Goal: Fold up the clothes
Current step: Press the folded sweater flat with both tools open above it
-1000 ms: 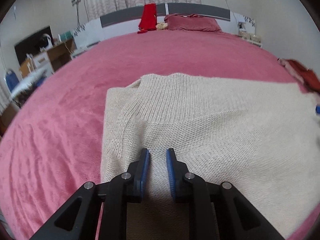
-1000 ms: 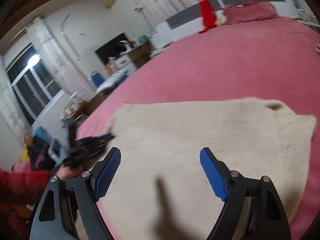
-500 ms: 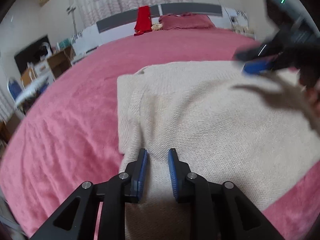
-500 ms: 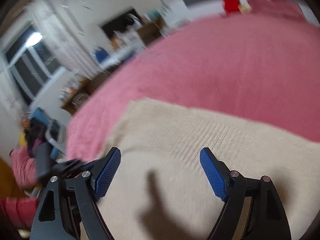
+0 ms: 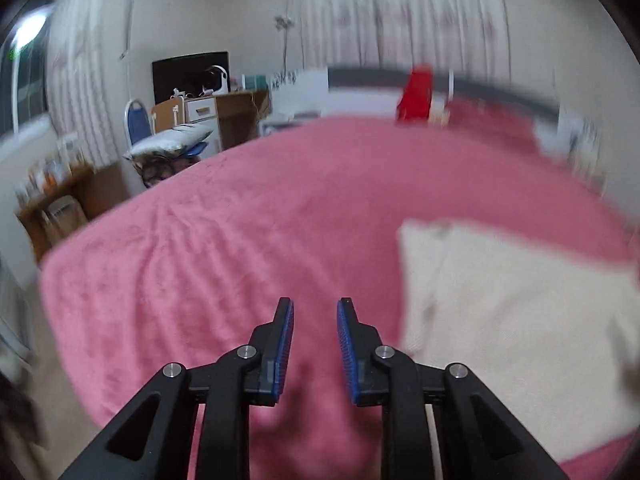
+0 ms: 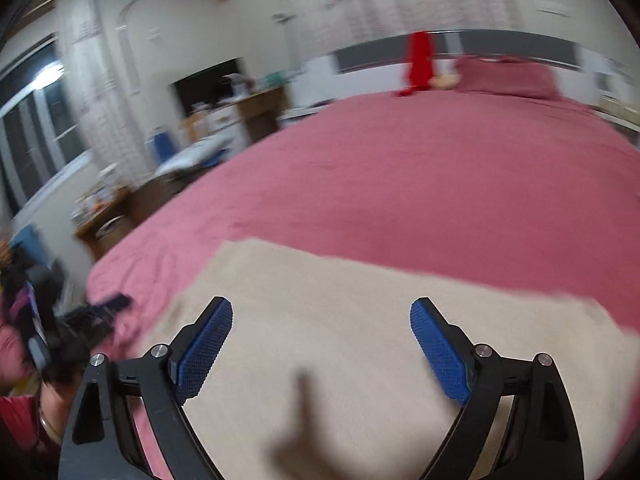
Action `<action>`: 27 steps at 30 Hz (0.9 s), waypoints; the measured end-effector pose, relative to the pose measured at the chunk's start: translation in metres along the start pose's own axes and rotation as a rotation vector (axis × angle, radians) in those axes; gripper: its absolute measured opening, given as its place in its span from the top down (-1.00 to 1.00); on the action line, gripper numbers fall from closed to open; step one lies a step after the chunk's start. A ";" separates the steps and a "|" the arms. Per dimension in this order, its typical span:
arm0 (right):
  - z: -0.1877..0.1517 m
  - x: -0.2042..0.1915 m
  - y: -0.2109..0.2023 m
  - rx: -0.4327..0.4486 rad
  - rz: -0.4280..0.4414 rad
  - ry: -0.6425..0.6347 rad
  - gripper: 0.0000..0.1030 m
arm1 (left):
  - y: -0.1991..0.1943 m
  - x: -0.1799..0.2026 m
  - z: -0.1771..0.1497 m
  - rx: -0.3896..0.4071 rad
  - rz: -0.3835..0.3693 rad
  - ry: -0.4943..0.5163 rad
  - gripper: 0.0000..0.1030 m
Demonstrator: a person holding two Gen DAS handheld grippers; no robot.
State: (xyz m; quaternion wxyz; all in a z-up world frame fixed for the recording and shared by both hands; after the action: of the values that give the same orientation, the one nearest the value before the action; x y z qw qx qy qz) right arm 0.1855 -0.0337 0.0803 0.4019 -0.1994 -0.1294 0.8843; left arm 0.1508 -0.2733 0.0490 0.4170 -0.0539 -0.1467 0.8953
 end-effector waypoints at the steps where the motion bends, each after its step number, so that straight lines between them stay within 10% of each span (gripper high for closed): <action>1: -0.008 0.002 -0.010 -0.004 -0.023 0.003 -0.79 | -0.002 0.015 0.000 0.016 -0.042 0.029 0.58; 6: -0.049 -0.034 -0.024 -0.039 -0.027 -0.097 -0.79 | -0.001 0.103 -0.028 -0.069 -0.331 0.250 0.55; 10: -0.108 -0.067 0.003 -0.240 -0.079 -0.298 -0.80 | 0.003 0.108 -0.069 -0.209 -0.322 0.395 0.52; 14: -0.109 -0.072 -0.015 -0.208 -0.021 -0.346 -0.81 | -0.008 0.089 -0.068 -0.219 -0.302 0.377 0.32; 22: -0.055 0.029 -0.026 -0.072 -0.073 0.028 -0.82 | -0.004 0.071 -0.075 -0.209 -0.293 0.197 0.17; 27: -0.066 0.127 -0.042 -0.020 -0.289 0.244 -0.80 | -0.006 0.071 -0.076 -0.197 -0.279 0.241 0.17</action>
State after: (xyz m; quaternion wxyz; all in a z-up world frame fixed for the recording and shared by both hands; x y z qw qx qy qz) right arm 0.1677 0.0952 0.0064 0.5354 -0.2885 -0.1159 0.7853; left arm 0.1261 -0.1993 -0.0200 0.5441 -0.1802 -0.1888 0.7974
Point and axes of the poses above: each gripper's, at about its wrist camera, not at the fingertips, and y roughly the way its jaws point, x to its right, z to its top, the point moved 5 cm from there along y, roughly the way its jaws point, and after that the axes turned 13 degrees about x, right-handed, at the moved point
